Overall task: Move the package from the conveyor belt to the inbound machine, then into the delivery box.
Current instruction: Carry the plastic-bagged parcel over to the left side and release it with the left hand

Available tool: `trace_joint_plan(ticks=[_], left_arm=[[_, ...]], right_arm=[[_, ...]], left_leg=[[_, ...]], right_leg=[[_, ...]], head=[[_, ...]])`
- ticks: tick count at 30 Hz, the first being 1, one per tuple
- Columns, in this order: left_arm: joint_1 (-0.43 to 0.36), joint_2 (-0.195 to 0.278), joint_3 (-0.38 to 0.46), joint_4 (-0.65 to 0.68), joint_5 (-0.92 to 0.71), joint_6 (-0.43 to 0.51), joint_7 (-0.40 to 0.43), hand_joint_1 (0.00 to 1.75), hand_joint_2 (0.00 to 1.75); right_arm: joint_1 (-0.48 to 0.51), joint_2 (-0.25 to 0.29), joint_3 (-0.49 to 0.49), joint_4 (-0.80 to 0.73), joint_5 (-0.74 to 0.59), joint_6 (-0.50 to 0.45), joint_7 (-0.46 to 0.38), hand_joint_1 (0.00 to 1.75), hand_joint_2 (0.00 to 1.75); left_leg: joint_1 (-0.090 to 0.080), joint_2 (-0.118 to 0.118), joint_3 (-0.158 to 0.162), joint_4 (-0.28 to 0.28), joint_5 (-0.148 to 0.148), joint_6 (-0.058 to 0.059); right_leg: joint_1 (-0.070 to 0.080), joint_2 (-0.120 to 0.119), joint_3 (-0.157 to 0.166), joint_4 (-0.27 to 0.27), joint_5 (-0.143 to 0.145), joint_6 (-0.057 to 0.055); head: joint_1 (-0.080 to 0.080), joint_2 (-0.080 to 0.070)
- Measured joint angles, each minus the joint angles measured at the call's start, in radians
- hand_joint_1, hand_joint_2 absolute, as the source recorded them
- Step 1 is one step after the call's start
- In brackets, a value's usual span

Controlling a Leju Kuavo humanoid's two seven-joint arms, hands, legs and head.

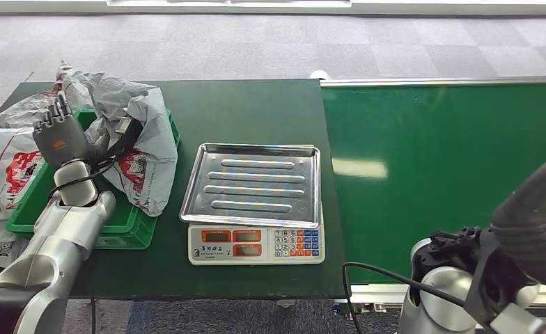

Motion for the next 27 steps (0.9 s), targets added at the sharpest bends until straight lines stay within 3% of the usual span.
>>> trace_joint_plan(ticks=[21, 24, 27], left_arm=[[0.023, 0.009, 0.069, -0.003, 0.000, 0.022, 0.007, 0.00, 0.00], [0.049, 0.009, 0.093, -0.052, 0.001, 0.023, -0.012, 0.00, 0.00], [0.100, 0.004, 0.154, -0.176, 0.014, 0.028, -0.090, 0.00, 0.00]], right_arm=[[0.000, 0.000, 0.001, 0.000, -0.005, 0.000, 0.000, 0.00, 1.75], [0.000, 0.000, 0.001, 0.000, -0.005, 0.000, 0.000, 0.00, 1.75], [0.000, 0.000, 0.001, 0.000, -0.008, 0.000, 0.000, 0.00, 1.75]], left_leg=[[0.000, -0.001, 0.000, 0.000, 0.000, 0.000], [0.000, 0.000, 0.000, 0.000, 0.000, 0.000], [0.000, 0.001, 0.000, 0.000, 0.000, 0.000]], right_leg=[[0.000, -0.001, 0.000, 0.000, 0.000, 0.000], [0.000, 0.000, 0.000, 0.000, 0.000, 0.000], [0.000, 0.001, -0.001, 0.000, 0.000, 0.000]], head=[[0.000, 0.000], [0.000, 0.000], [0.000, 0.000]])
